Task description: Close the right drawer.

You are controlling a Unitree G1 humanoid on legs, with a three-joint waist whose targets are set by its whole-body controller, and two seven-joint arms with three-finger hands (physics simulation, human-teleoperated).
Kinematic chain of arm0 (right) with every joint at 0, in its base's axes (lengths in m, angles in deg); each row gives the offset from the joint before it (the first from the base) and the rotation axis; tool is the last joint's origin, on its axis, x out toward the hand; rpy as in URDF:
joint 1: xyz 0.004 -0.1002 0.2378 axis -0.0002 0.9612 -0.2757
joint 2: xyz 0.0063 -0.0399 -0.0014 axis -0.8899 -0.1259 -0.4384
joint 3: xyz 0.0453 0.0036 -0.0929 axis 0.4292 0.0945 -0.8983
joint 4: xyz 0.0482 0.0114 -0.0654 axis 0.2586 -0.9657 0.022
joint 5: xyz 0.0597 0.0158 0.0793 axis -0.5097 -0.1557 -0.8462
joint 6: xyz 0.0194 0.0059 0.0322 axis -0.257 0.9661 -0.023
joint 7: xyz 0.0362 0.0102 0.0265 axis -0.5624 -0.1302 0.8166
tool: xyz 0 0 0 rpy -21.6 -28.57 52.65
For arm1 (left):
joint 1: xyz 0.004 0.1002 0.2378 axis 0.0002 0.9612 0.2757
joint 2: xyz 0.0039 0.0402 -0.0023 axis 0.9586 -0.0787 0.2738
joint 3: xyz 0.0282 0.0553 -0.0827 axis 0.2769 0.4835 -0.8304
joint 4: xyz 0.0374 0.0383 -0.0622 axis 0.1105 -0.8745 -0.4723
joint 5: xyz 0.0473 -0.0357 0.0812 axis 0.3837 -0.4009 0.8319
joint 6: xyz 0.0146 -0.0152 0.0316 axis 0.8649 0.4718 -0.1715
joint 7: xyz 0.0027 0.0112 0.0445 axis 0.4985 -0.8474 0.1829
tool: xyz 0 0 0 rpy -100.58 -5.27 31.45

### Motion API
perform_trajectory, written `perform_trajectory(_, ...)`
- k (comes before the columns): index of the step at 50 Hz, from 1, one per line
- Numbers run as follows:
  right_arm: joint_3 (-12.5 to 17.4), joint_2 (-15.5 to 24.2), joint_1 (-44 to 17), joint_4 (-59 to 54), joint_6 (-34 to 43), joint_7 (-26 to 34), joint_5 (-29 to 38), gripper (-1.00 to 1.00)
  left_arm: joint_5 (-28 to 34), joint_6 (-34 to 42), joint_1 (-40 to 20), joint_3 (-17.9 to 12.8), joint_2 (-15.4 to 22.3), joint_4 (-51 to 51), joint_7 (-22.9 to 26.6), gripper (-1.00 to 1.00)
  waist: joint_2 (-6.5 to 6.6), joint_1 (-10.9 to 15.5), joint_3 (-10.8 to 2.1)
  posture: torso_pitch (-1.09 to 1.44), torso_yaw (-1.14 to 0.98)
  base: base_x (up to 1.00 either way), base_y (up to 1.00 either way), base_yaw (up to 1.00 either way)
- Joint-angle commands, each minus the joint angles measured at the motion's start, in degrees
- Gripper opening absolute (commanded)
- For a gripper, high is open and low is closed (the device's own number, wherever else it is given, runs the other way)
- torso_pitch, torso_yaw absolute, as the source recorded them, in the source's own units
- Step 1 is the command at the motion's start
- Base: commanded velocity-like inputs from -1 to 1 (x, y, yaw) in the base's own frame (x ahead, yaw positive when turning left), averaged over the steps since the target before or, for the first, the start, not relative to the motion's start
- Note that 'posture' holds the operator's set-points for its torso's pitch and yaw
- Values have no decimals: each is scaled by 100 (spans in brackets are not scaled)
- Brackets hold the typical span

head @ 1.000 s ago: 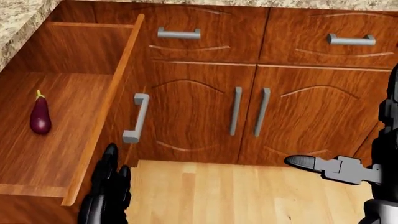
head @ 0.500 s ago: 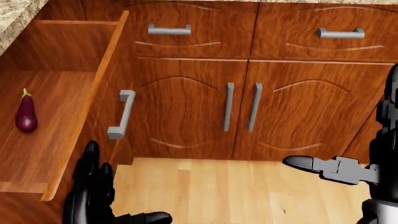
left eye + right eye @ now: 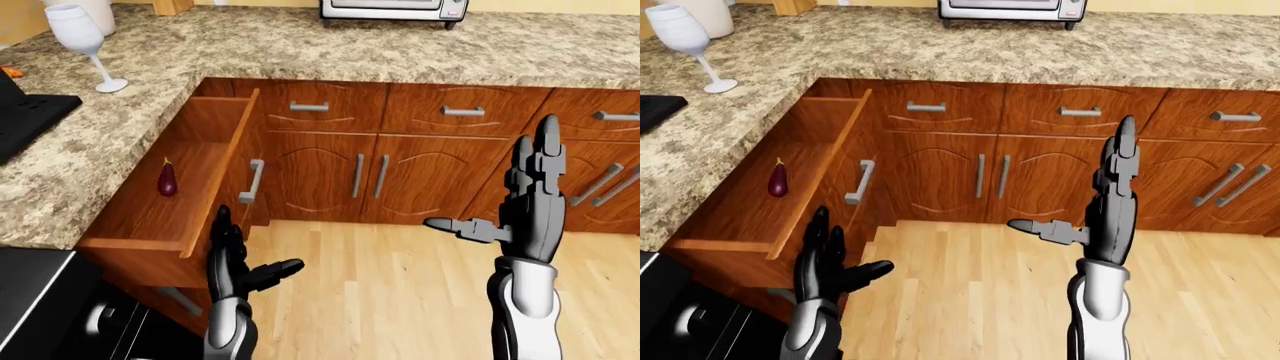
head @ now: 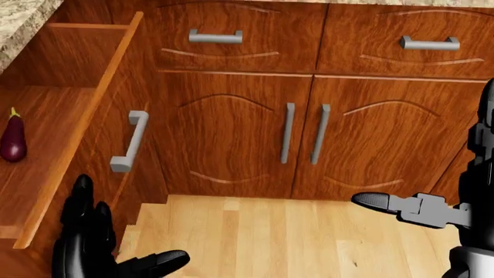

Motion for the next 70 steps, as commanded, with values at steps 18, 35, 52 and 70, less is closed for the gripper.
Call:
perform_trajectory(18,37,62,-107,203,-111,-4,0,100,-86,-287,-288,-585,115,211,-415,100,-8,53,-112,0,0,0,0,0)
perform_trajectory(35,-2,44,-97,114,-160,6,27,100,-307,-223,-470,-971,263,189,-629,100,4,40,-120,0,0,0,0,0)
perform_trajectory(52,2,57,-118,137,-111,13,26,100,-671,-91,-674,-1470,511,213,-767,100,9,29,-111,0,0,0,0,0)
perform_trajectory(70,-9,52,-122,71,-152,0,41,100,-1007,-150,-865,-1972,839,-84,-914,100,29,8,-109,0,0,0,0,0)
